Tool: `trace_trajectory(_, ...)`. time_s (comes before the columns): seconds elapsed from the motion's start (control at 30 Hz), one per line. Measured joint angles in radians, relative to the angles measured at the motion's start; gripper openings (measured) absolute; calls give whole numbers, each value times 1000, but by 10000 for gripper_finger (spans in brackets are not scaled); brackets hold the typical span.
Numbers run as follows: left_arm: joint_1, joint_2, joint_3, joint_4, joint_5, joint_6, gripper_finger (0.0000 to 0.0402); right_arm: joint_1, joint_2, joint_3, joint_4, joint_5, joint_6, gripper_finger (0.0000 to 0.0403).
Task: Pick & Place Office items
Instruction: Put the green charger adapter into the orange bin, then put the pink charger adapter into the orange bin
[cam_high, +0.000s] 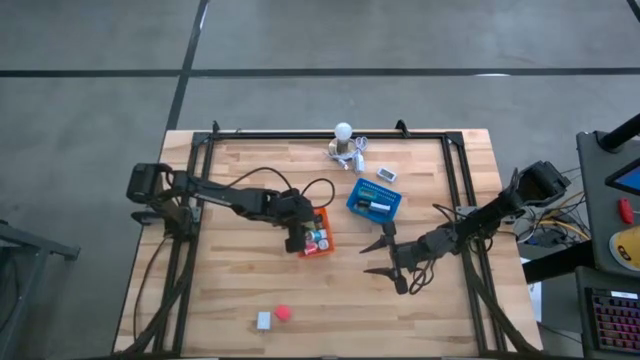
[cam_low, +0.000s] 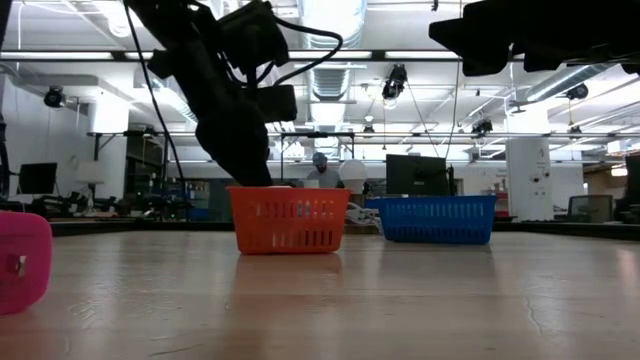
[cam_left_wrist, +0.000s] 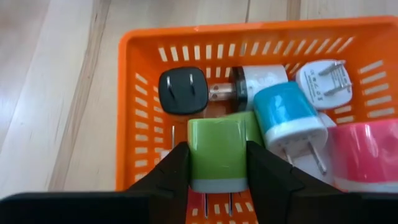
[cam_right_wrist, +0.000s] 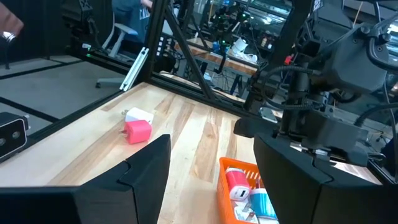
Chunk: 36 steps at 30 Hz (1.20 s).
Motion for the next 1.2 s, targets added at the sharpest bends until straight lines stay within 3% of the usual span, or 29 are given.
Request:
trace_trajectory(0.1, 0, -9, -2, -7, 0, 8, 129, 0, 0, 0, 0, 0, 0, 226)
trace_trajectory(0.3, 0, -12, -2, -2, -6, 15, 231, 0, 0, 0, -3, 0, 4, 226)
trace_trajectory(0.47, -3, -16, -2, 4, -8, 35, 275, 0, 0, 0, -5, 0, 4, 226)
trace_trajectory(0.97, -5, -134, -1, 3, -61, 71, 284, 0, 0, -3, -7, 0, 5, 226)
trace_trajectory(1.2, -64, -243, -1, -119, -48, 91, 284, 0, 0, -10, -8, -1, 18, 226)
